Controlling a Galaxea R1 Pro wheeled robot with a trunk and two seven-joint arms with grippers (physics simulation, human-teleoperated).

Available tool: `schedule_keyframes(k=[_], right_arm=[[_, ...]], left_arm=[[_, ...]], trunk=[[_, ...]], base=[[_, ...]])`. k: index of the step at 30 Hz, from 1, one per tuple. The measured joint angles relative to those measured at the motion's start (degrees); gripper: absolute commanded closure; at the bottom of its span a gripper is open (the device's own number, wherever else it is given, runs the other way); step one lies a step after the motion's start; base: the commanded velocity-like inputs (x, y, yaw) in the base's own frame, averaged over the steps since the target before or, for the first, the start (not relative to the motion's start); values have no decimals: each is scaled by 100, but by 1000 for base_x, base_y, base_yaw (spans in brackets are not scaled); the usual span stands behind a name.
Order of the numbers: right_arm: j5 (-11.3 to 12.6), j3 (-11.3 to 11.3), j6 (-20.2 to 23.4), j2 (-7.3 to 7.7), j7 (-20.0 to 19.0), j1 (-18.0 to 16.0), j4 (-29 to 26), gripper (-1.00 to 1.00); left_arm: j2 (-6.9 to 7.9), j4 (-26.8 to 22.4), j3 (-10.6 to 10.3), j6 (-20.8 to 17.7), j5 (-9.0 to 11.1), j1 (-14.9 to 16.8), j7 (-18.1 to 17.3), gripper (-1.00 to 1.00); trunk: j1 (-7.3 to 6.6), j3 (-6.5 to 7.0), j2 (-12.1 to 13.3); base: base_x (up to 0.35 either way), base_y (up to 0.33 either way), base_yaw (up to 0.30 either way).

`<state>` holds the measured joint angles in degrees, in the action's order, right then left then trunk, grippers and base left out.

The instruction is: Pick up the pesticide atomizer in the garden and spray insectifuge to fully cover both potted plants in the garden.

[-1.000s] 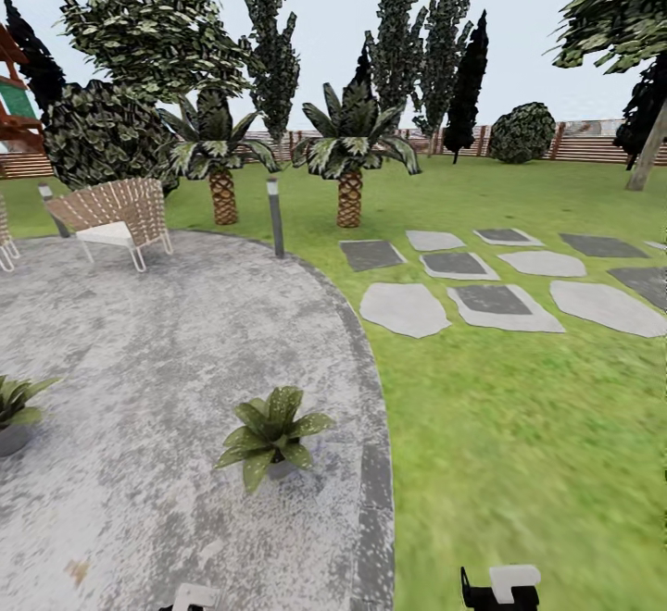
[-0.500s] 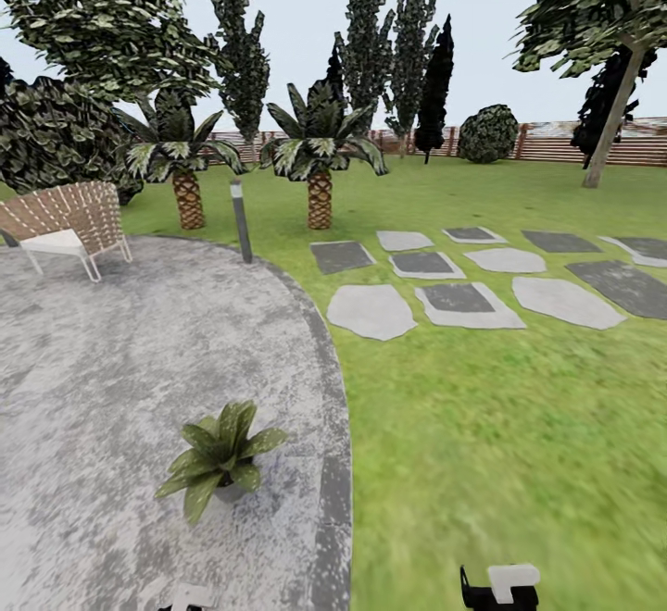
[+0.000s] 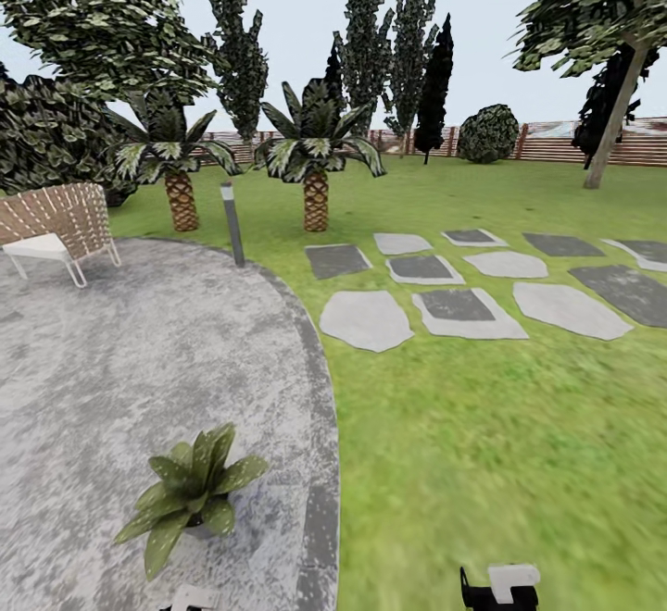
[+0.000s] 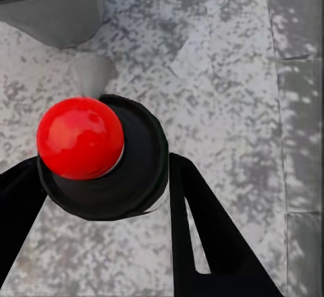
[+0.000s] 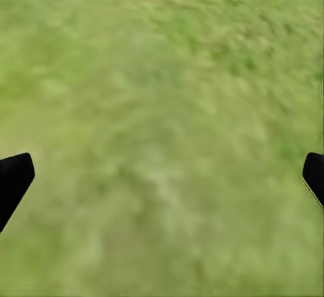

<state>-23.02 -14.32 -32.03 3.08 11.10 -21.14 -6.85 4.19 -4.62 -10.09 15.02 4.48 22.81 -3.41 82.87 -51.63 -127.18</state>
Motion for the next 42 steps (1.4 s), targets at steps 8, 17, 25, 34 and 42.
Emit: schedule_keyframes(k=[8, 17, 25, 34, 42], right_arm=[[-1, 0, 0, 0, 0, 0, 0, -100], [-1, 0, 0, 0, 1, 0, 0, -100], [-1, 0, 0, 0, 0, 0, 0, -100], [-1, 0, 0, 0, -7, 0, 0, -100], [-1, 0, 0, 0, -8, 0, 4, -100]], left_arm=[[0, 0, 2, 0, -1, 0, 0, 100], [0, 0, 0, 0, -3, 0, 0, 100], [0, 0, 4, 0, -2, 0, 0, 100], [1, 0, 0, 0, -2, 0, 0, 100], [8, 0, 5, 0, 3, 0, 0, 100]], trunk=[[0, 0, 0], [0, 0, 0], [0, 0, 0], [0, 0, 0], [0, 0, 0]], base=[[294, -126, 0], [292, -144, 0], [284, -182, 0], [283, -184, 0], [283, -187, 0]])
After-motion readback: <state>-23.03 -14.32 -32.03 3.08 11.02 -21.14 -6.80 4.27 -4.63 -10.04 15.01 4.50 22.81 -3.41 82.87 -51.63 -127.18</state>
